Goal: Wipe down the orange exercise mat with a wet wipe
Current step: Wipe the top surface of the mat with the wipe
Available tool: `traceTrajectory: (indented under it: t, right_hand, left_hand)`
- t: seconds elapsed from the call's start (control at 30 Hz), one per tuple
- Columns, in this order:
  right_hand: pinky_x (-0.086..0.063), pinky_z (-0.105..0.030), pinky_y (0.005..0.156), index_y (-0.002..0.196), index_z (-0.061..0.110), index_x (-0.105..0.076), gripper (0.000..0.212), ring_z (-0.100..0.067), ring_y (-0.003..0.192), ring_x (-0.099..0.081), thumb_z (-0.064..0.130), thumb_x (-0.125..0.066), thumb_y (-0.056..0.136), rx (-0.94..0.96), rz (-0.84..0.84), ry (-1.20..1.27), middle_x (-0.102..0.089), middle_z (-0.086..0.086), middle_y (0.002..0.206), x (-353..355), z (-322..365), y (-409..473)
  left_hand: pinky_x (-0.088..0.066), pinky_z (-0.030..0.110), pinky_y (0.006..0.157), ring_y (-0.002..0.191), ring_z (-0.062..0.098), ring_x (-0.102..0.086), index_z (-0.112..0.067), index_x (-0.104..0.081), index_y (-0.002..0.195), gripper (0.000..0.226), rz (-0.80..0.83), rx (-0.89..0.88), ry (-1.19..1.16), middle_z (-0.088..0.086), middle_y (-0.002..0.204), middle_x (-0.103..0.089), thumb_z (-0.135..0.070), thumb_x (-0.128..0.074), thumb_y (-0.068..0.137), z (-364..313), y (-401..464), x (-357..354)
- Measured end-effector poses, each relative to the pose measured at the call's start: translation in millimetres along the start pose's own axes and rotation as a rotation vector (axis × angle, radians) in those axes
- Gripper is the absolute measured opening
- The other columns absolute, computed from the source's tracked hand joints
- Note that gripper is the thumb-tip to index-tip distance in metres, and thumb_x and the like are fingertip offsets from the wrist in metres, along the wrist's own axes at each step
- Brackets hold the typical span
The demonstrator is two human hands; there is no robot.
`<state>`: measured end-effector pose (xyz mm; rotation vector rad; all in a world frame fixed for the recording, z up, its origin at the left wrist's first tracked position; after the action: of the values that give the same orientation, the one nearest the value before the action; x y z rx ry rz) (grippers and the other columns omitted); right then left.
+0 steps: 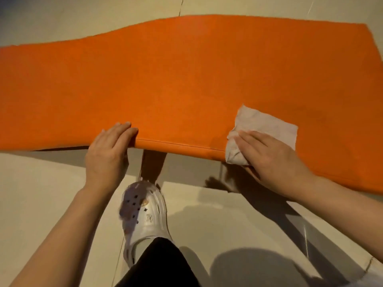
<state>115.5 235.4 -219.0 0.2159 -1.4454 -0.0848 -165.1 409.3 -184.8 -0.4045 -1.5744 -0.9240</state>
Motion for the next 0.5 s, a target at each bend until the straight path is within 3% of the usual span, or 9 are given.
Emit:
traceTrajectory:
  t: [0.1,0.2,0.27,0.33,0.4,0.5]
  right_hand:
    - [-0.059,-0.047,0.066,0.115,-0.004,-0.066,0.07,-0.042,0.092,-0.07,0.013,-0.093,0.053,0.034,0.107,-0.05,-0.068,-0.026,0.111,-16.4,10.2,5.2]
    - [-0.059,-0.049,0.072,0.118,-0.003,-0.065,0.073,-0.043,0.096,-0.068,0.016,-0.093,0.054,-0.004,0.241,-0.085,-0.067,-0.026,0.114,-43.4,6.8,-9.8]
    - [-0.058,-0.051,0.081,0.127,-0.001,-0.059,0.078,-0.043,0.108,-0.063,0.023,-0.091,0.06,-0.012,0.369,-0.068,-0.061,-0.027,0.126,-61.0,10.8,-16.4]
    - [-0.04,-0.051,0.109,0.151,0.006,-0.03,0.086,-0.039,0.14,-0.035,0.043,-0.072,0.084,-0.022,0.56,0.024,-0.027,-0.022,0.157,-77.4,12.6,-28.7]
    - [-0.011,-0.046,0.12,0.157,0.017,0.001,0.092,-0.03,0.151,0.002,0.06,-0.048,0.093,-0.039,0.747,0.066,0.012,-0.01,0.163,-89.4,4.3,-44.4]
    - [-0.004,-0.046,0.12,0.157,0.021,0.004,0.094,-0.03,0.151,0.008,0.073,-0.033,0.087,-0.059,0.71,0.06,0.015,-0.01,0.162,-93.0,-4.9,-58.2]
  left_hand:
    - [-0.043,0.063,0.099,0.118,0.041,-0.057,-0.011,-0.055,0.135,0.064,0.221,0.088,-0.017,0.018,0.136,-0.057,-0.002,-0.079,0.077,4.6,-5.9,-20.4]
    - [-0.035,0.06,0.106,0.124,0.035,-0.055,-0.02,-0.051,0.14,0.072,0.383,-0.005,-0.085,0.012,0.142,-0.053,-0.02,-0.082,0.076,-18.1,-16.2,-40.0]
    - [-0.034,0.056,0.108,0.127,0.031,-0.054,-0.023,-0.05,0.141,0.069,0.43,-0.07,-0.136,0.009,0.143,-0.052,-0.025,-0.08,0.079,-36.5,-22.6,-51.5]
    - [-0.036,0.054,0.108,0.129,0.03,-0.052,-0.024,-0.049,0.143,0.065,0.49,-0.085,-0.164,0.007,0.146,-0.05,-0.031,-0.075,0.084,-50.3,-25.4,-63.7]
    - [-0.046,0.053,0.098,0.121,0.032,-0.059,-0.023,-0.053,0.14,0.06,0.532,-0.128,-0.149,0.01,0.142,-0.054,-0.037,-0.071,0.085,-58.7,-29.0,-75.2]
    - [-0.053,0.052,0.084,0.113,0.036,-0.063,-0.022,-0.054,0.135,0.069,0.558,-0.21,-0.072,0.015,0.133,-0.059,-0.037,-0.08,0.073,-62.7,-31.6,-96.2]
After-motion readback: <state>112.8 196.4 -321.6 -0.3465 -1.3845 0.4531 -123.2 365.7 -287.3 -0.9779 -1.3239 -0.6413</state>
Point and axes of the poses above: each hand's wrist, its own y-axis towards the middle knuckle, its own x-axis out of the back of the hand, z = x × y, the point moved 4 cm from there along y, towards the middle knuckle
